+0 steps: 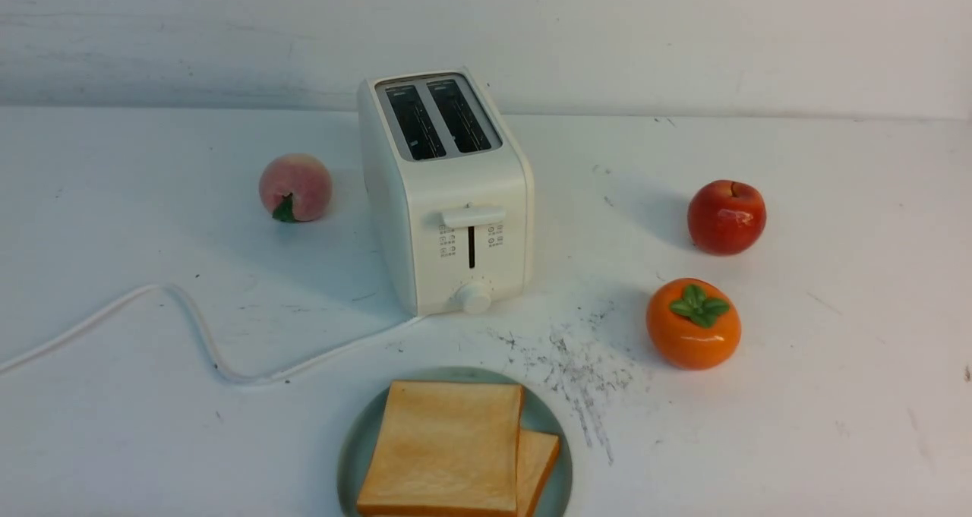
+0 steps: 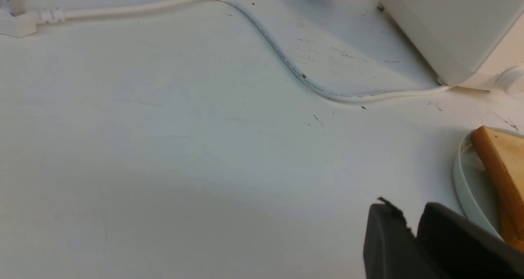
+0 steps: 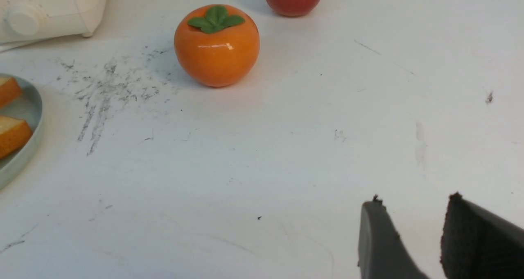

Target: Take toasted bread from bread machine on white table place on plate.

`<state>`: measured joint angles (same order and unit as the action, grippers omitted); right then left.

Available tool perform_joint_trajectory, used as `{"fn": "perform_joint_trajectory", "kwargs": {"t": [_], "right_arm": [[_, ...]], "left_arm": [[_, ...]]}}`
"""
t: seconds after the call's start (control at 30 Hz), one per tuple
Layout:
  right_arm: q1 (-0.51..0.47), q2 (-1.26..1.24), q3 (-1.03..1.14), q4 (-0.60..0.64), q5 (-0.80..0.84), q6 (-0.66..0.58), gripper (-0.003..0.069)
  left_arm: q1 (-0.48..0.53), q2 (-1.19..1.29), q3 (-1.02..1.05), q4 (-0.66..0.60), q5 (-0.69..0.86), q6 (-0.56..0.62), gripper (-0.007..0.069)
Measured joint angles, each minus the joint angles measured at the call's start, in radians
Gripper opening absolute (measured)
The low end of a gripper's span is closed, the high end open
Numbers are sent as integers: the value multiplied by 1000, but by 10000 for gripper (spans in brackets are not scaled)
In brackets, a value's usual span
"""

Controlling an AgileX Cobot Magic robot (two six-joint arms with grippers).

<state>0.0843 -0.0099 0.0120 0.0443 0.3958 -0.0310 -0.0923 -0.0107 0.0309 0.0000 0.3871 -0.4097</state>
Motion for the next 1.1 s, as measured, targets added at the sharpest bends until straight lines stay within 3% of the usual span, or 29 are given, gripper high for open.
{"fn": "perform_joint_trajectory", "kwargs": {"t": [1.1], "right_arm": [[0,0,0,0,0,0,240]], "left_arm": [[0,0,0,0,0,0,139]]}}
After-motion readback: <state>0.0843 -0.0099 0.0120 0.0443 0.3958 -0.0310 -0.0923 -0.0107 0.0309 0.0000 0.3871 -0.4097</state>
